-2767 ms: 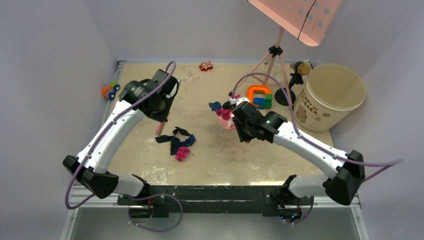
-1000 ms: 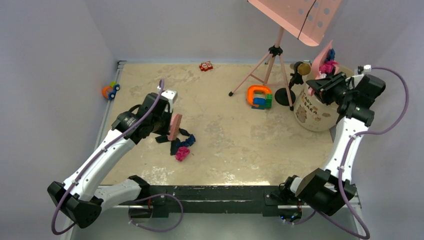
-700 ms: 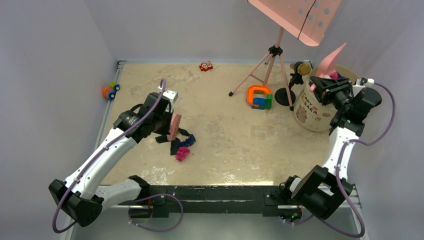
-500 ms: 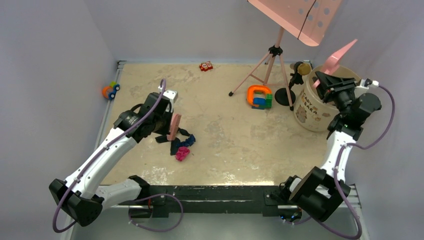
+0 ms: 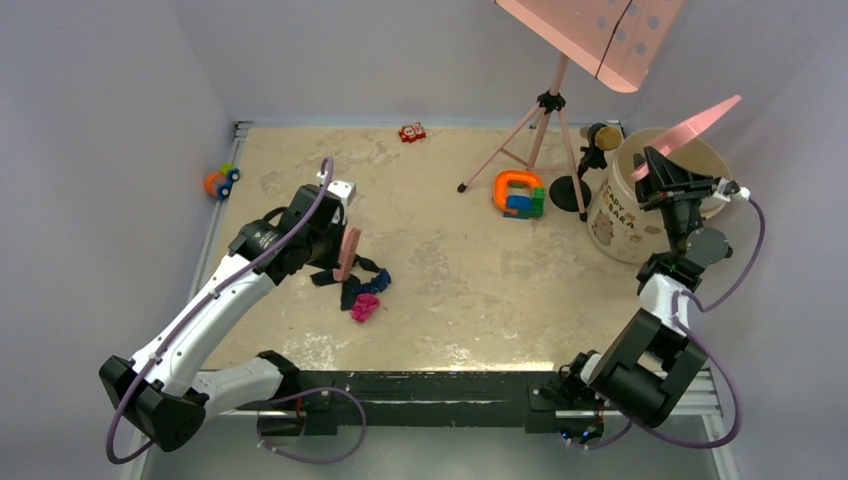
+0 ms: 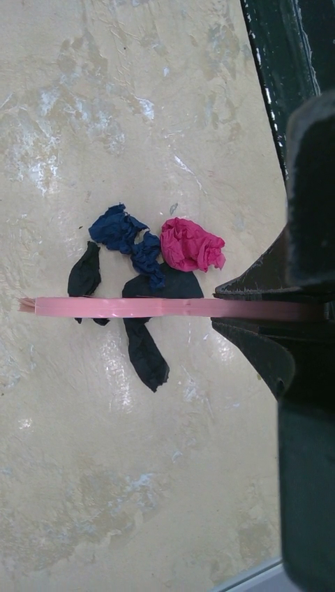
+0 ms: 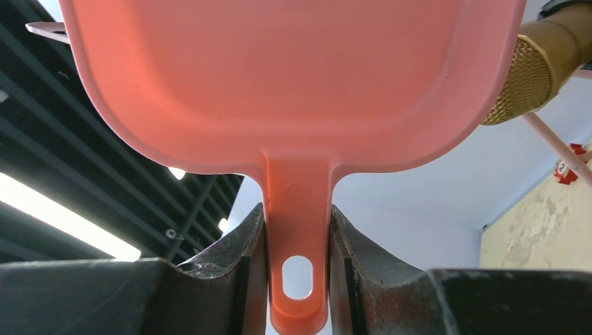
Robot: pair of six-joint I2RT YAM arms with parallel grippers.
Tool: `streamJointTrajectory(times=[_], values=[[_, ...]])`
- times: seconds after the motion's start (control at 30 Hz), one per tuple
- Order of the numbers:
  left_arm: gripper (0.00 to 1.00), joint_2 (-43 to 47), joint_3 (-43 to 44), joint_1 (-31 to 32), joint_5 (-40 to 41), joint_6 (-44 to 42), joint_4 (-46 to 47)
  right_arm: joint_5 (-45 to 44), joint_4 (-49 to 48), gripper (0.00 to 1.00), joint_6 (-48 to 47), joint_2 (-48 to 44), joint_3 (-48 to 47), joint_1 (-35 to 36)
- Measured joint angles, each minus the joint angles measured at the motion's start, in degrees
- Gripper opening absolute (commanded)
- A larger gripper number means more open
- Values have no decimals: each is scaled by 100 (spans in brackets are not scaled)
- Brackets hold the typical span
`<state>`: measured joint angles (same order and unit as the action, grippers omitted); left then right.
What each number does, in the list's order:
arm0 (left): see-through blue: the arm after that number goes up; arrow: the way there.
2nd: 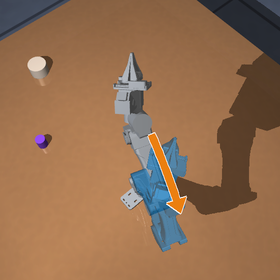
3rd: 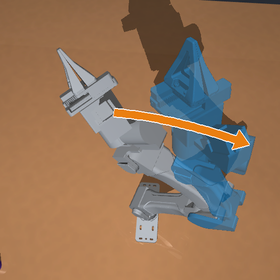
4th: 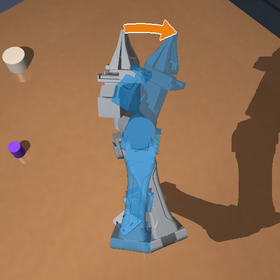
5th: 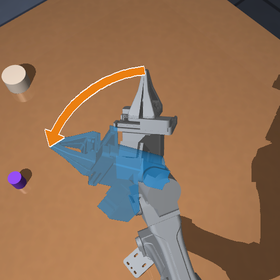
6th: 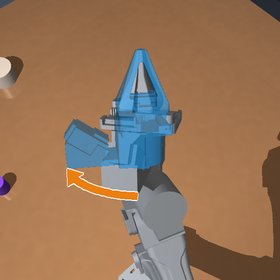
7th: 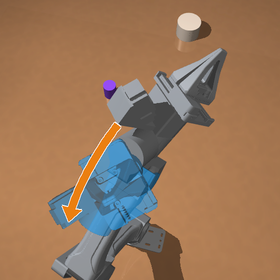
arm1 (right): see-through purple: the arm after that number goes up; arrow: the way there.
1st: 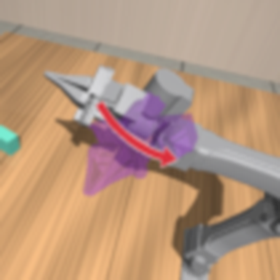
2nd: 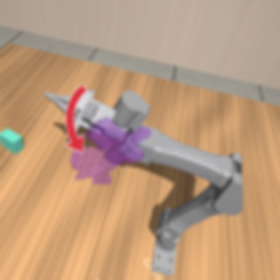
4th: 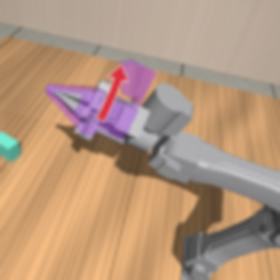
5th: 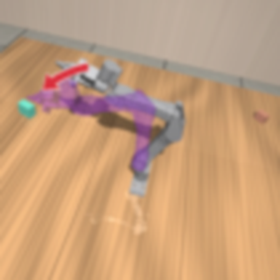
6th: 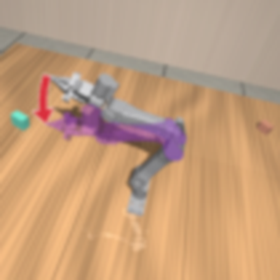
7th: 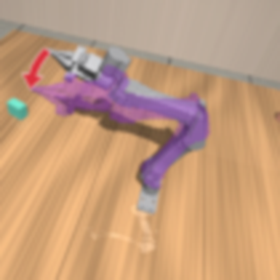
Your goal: Sweep away the paper scraps from the table
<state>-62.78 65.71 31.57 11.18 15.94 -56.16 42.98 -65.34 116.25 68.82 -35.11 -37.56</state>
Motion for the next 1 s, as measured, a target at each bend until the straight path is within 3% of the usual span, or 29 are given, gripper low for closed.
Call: streamJointTrajectory(times=[0.13,0.27,0.43,0.53,0.73,1.0], values=[[0,0,0,0,37,0,0,76,-83,0,-26,-39,-101,0],[0,4,0,0,118,-2,0,306,1049,0,-979,-492,-708,-2],[0,105,-2,0,304,-2,7,31,4190,0,-3644,-1394,-2210,125],[0,238,-11,0,476,0,50,-404,5508,0,-5077,-2072,-2643,446],[0,612,-101,0,1091,98,144,-1493,7270,0,-7167,-2736,-2865,2203],[0,855,-190,-7,2006,243,190,-2739,8306,0,-8671,-2614,-2216,4594]])
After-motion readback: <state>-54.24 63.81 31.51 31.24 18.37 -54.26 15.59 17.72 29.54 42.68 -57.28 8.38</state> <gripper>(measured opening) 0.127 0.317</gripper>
